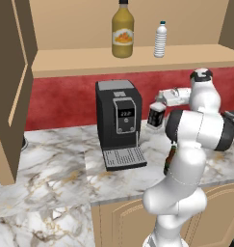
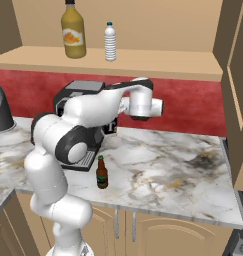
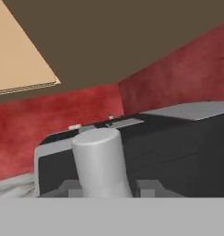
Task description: Sort all alcoholic drinks to one cabinet, and non-alcoholic drinks to the other.
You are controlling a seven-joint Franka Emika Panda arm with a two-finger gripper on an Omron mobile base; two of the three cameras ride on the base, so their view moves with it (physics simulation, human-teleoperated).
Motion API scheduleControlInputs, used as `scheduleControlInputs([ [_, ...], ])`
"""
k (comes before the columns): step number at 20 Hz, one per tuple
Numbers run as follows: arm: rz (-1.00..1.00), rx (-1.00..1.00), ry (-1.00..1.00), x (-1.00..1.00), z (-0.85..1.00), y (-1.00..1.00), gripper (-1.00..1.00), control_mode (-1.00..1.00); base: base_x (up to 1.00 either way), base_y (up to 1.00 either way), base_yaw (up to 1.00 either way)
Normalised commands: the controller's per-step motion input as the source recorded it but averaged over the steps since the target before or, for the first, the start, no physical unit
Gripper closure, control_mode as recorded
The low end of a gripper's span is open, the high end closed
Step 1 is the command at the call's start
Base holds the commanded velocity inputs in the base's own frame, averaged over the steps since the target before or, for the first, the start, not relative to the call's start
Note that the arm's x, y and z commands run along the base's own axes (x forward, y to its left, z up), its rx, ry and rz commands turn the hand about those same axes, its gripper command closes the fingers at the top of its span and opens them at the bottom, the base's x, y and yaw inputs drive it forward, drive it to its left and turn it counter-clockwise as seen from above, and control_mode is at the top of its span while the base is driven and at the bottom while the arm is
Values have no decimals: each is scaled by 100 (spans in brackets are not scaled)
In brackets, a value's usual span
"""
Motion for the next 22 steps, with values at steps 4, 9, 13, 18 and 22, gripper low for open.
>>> scheduleControlInputs([
  [4, -6, 0, 0, -79, 28, -13, 100, -100, 0, 0, 0],
  [9, -4, 0, 0, -97, 2, -10, 100, -100, 0, 0, 0],
  [13, -3, 0, 0, -87, 30, 0, 100, -100, 0, 0, 0],
  [18, -3, 0, -7, -48, 65, 0, 100, -100, 0, 0, 0],
  [22, -4, 0, -3, -39, 57, 0, 100, -100, 0, 0, 0],
])
